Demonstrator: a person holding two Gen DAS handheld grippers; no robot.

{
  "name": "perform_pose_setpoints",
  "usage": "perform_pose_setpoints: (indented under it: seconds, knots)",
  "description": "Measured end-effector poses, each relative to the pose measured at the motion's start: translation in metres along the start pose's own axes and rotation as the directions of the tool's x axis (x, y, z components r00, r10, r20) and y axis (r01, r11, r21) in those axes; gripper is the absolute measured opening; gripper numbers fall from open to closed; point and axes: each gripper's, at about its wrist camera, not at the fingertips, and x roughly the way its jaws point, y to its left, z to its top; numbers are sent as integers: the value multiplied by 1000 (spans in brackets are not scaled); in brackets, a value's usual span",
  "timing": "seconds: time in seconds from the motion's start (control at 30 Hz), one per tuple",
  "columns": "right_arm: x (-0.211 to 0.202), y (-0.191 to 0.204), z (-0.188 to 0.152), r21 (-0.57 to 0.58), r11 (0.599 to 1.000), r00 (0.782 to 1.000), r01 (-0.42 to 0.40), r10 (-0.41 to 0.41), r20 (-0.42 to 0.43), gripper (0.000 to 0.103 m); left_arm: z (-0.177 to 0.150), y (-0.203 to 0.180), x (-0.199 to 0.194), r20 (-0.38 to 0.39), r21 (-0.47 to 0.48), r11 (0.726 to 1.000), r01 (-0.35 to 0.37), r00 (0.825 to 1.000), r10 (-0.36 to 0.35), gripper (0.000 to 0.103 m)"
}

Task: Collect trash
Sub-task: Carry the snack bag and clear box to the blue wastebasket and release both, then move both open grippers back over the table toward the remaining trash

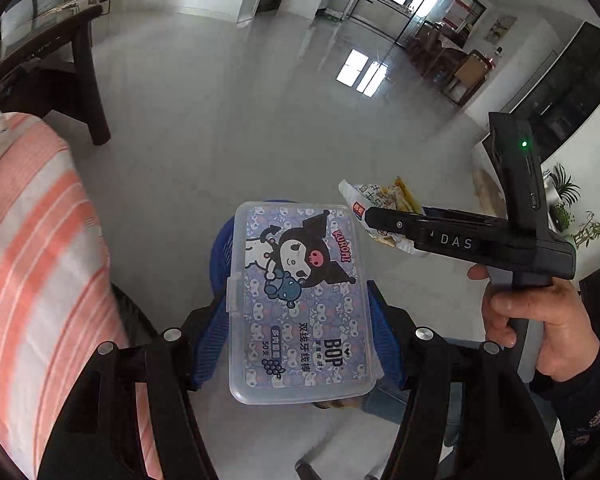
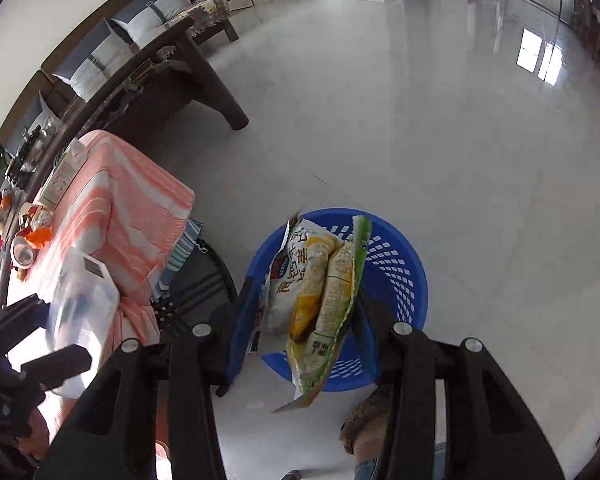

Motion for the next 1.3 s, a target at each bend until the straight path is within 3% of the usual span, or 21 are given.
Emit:
perform_pose_setpoints:
  seconds: [0.27,0.33,0.37,0.4,0.43,0.57,0.63,0.7,0.83,1.0,1.07,1.17,1.3]
  knots:
    - [28,-41,11,94,995,999,-41,42,-2,46,20,-11,87,-76,-11,1000,-25,997,24,64]
    - [35,-53,15,112,992,998,-62,62,6,53,23,-10,101,-63,3,1000,-24,998,25,66]
    - [38,-56,16,126,989,997,-77,76,13,72,25,-10,110,-61,12,999,-41,997,42,78]
    - [39,-60,17,144,986,997,-81,79,22,81,27,-7,116,-60,12,997,-76,995,77,88]
    - [39,-65,18,159,984,996,-84,80,34,81,28,-5,119,-53,6,994,-106,993,106,88]
    - [27,-67,22,170,982,993,-86,71,92,81,24,6,93,1,-26,994,-109,994,109,88]
    - [16,-60,22,142,988,990,-64,45,135,81,17,10,55,67,-24,994,-111,991,112,89]
    - [3,-47,20,103,993,982,-51,31,188,81,5,8,12,148,-13,993,-115,982,116,96]
    - [-31,8,2,-48,999,945,-21,35,324,98,-37,16,-73,279,-4,985,-174,945,168,98]
    - [-54,108,-41,-294,955,903,47,85,421,98,-105,74,-135,242,-119,943,-310,912,330,98]
    - [-51,151,-63,-353,936,908,-9,156,389,98,-134,108,-155,213,-186,915,-357,895,392,98]
    - [-38,218,-94,-443,892,922,-86,240,303,99,-172,158,-187,170,-292,854,-431,855,490,98]
    - [-14,300,-114,-542,832,952,-118,250,177,99,-207,217,-230,120,-369,793,-484,821,558,98]
